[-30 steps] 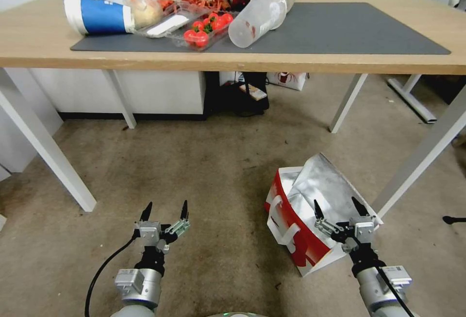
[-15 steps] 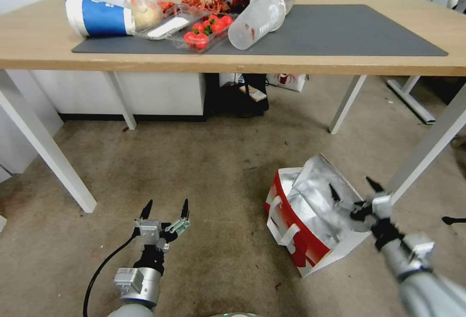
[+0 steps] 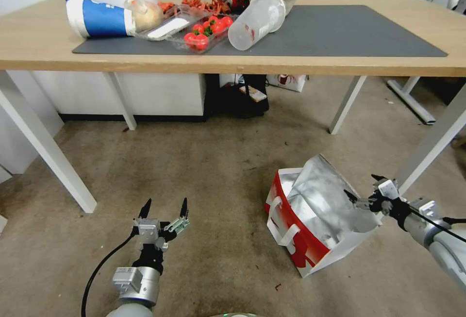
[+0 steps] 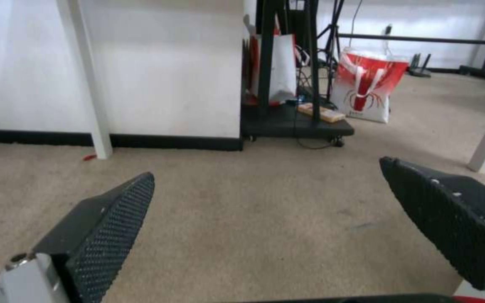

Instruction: Pick up the food delivery bag from the floor and place it on the table.

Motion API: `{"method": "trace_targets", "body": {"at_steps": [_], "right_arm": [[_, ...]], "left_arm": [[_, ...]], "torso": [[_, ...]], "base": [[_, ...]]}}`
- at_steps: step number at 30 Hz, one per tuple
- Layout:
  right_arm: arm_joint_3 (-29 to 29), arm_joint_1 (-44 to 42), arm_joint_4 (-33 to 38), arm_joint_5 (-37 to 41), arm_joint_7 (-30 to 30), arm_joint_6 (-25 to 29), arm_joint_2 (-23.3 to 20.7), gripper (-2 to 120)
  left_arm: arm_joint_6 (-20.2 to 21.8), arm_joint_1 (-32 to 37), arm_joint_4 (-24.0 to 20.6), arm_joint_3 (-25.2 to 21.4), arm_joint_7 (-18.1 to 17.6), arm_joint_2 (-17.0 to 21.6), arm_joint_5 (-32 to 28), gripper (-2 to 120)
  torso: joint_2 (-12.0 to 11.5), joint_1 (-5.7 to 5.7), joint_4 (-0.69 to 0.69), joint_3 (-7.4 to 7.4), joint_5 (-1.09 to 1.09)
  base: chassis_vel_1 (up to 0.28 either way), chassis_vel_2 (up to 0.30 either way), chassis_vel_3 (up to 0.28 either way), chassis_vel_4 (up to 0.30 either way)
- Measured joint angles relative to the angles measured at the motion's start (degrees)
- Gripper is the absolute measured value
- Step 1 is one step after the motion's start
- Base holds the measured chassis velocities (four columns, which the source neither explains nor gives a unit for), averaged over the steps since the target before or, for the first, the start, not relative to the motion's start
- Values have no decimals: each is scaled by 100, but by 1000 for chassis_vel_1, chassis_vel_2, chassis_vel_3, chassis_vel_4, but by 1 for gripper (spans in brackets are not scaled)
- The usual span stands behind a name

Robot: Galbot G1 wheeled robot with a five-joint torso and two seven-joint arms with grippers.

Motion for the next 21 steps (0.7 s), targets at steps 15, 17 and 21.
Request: {"method": "trace_targets", "body": {"at_steps": [15, 17, 21], "right_arm": [[-299, 184, -557, -171, -241, 345, 355, 100], [-315, 197, -570, -185, -234, 345, 374, 100], [-379, 224, -631, -263, -195, 327, 446, 93]], "left_arm": [[-22, 0, 45, -14, -187, -62, 126, 100], [-23, -1, 45, -14, -189, -64, 126, 100], [-32, -8, 51, -14, -200, -86, 130, 100]], "torso": [[6, 1, 1, 0, -1], [6, 1, 2, 0, -1], [7, 1, 1, 0, -1]], "base": [[0, 0, 0, 0], [0, 0, 0, 0], [0, 0, 0, 0]]}}
